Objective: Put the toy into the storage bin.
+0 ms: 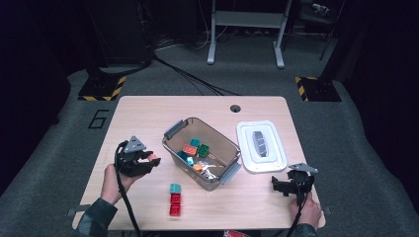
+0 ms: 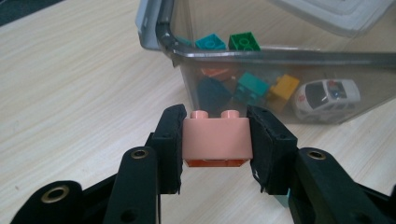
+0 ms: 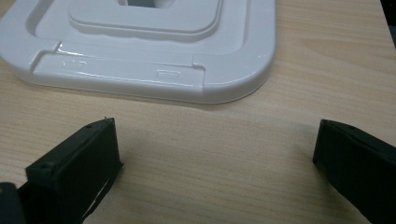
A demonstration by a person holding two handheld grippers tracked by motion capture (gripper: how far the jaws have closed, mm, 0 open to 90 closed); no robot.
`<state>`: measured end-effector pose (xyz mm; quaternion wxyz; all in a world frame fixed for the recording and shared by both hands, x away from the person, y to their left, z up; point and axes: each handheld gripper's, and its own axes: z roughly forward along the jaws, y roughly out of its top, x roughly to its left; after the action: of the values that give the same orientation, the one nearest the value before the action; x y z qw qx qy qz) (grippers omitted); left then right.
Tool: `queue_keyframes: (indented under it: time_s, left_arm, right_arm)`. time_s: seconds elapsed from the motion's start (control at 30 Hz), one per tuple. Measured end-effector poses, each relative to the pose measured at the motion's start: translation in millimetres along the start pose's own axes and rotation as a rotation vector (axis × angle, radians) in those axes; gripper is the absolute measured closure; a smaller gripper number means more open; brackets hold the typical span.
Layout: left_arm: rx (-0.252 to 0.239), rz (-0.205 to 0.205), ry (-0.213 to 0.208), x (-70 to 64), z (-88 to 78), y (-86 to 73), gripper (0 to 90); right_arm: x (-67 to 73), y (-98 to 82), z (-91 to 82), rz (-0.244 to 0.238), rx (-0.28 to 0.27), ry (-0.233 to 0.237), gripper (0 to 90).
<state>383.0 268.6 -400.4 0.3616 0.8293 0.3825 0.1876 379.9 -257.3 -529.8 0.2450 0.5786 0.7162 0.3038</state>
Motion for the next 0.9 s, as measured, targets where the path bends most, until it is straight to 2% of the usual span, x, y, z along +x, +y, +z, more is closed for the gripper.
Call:
queue_keyframes:
  time_s: [0.5,0.9]
  left_arm:
    - [-0.042,0.028,0.02,0.7,-8.1,41.2,58.5]
    - [-0.053,0.043,0.014,-3.2,6.2,64.6,58.5]
  right_arm:
    - [0.0,0.0,0.0,0.0,0.0,0.0,0.0]
    - [0.0,0.0,0.0,0.0,0.0,0.0,0.0]
